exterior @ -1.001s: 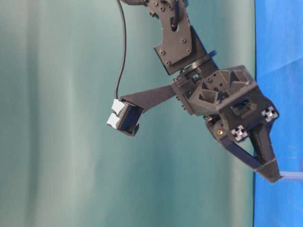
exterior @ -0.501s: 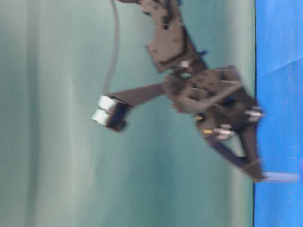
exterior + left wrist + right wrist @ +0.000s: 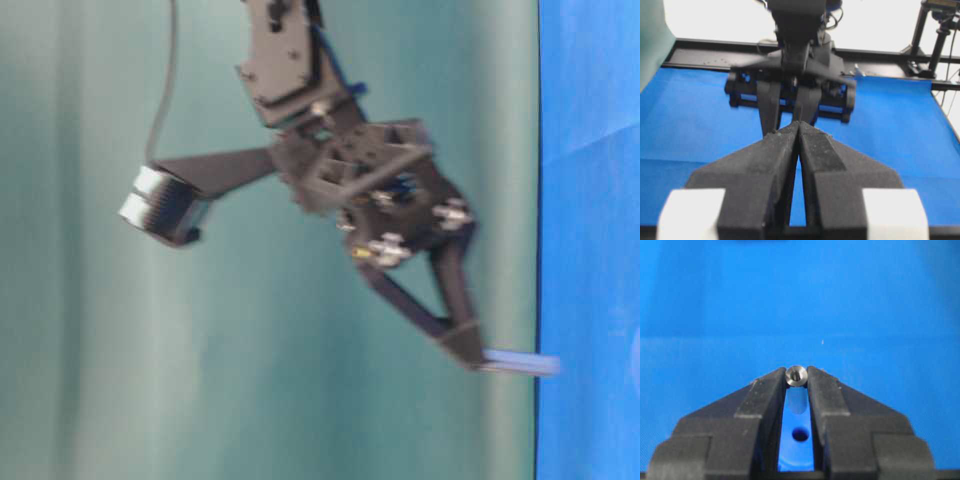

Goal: Insert the shaft placed at a random location into the center hole of the small gear at another random location.
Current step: 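Align the shaft over the gear's center hole and lower it in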

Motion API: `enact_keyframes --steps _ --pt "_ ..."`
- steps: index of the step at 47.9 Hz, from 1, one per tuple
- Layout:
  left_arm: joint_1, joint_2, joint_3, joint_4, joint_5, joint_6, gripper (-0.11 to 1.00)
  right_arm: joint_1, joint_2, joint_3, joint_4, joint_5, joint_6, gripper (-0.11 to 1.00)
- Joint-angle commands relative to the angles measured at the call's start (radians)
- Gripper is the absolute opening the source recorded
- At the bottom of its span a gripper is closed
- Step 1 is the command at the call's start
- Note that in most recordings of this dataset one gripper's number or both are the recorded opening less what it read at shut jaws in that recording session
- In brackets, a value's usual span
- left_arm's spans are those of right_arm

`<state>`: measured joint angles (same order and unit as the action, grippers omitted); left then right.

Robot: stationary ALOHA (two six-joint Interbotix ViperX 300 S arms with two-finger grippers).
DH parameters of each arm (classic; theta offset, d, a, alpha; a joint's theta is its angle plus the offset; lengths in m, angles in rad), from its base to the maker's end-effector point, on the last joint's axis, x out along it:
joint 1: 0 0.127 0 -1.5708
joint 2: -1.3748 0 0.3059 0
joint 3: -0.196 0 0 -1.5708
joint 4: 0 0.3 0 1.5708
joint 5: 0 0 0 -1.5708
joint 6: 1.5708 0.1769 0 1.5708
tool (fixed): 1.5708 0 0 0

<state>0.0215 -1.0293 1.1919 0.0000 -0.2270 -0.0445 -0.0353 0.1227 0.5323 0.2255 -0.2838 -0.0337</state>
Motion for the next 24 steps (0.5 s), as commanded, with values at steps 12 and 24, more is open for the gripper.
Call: enact_keyframes --steps 12,24 --pt "0.002 0.003 -0.009 0.002 -0.005 0.002 0.0 0.0 0.058 -0.026 0.023 -0.048 0.003 0.04" --pt "0.002 0.005 -0.009 0.003 -0.005 0.002 0.0 0.0 0.104 -0.025 0.064 -0.061 0.003 0.04"
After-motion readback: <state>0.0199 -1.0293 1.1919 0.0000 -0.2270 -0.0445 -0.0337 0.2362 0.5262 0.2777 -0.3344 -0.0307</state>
